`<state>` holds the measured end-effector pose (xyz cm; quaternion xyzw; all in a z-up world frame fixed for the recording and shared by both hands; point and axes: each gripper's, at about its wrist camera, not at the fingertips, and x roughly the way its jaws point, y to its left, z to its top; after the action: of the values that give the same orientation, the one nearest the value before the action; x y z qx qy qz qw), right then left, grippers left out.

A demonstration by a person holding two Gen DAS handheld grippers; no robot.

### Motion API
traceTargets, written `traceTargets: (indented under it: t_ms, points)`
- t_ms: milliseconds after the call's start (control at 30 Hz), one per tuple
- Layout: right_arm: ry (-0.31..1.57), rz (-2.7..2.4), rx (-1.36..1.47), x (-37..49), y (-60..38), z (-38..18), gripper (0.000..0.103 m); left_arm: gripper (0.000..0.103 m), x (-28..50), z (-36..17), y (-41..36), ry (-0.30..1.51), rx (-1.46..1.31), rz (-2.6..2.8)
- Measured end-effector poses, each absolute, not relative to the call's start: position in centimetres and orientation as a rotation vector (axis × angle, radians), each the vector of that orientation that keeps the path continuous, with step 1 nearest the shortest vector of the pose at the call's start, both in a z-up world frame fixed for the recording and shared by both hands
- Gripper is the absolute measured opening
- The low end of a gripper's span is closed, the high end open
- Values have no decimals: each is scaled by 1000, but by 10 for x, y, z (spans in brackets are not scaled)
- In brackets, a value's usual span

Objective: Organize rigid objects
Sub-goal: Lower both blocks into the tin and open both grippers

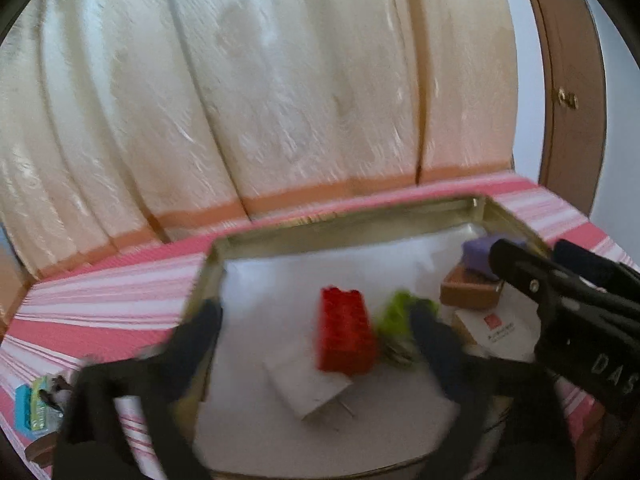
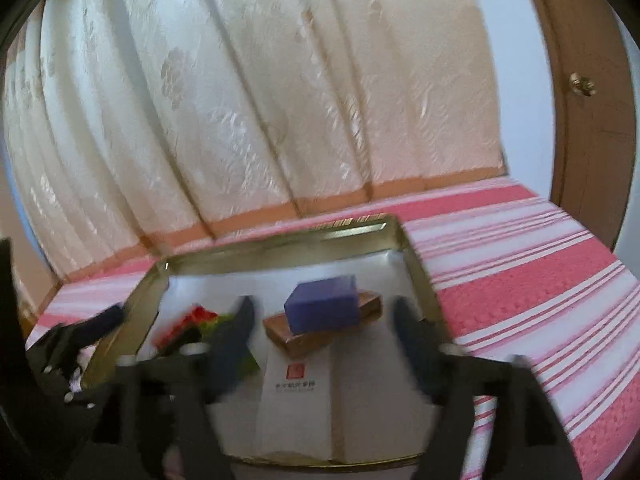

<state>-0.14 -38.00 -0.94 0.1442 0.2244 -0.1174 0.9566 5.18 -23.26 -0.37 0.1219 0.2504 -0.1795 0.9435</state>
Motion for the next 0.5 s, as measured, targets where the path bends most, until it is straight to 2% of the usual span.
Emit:
traceTargets:
  t_ms: [133,333,500]
  points:
    - [363,-272,288,-13,-382,-2,83,103,37,2,-230,432,255,-388]
    - [344,-305,300,-14,-386,0,83,103,34,4,-221,444,236,-415]
    - [238,-365,296,-30,-387,7,83,103,36,5,-209,458,187,-413]
